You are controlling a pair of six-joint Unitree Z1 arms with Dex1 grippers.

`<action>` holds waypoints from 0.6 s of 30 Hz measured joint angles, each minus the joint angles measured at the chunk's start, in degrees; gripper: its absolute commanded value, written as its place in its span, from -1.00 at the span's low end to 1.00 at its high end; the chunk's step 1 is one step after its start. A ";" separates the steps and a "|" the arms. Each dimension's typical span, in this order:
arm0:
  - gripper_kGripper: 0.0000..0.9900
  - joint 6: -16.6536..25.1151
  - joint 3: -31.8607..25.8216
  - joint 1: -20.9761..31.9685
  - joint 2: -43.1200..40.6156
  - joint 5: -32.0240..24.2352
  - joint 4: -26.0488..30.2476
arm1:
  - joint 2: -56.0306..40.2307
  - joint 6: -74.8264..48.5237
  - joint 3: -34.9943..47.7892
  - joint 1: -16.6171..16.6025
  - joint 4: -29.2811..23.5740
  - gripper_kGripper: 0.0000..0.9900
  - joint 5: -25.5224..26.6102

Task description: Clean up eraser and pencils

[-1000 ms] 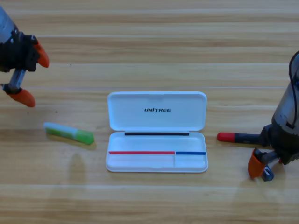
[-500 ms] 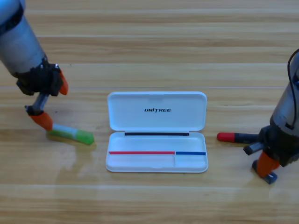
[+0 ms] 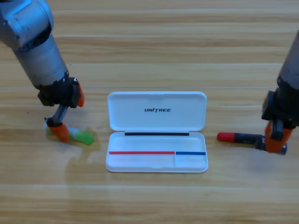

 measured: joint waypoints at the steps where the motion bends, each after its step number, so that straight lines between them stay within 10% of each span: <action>1: 0.91 -0.10 0.04 -0.02 0.04 0.00 -0.62 | 0.31 -1.79 -1.07 0.56 0.37 -1.00 -0.79; 18: 0.80 -0.24 4.60 -0.37 0.05 0.02 -4.15 | 16.60 -9.12 -20.00 7.37 1.44 -1.00 -0.78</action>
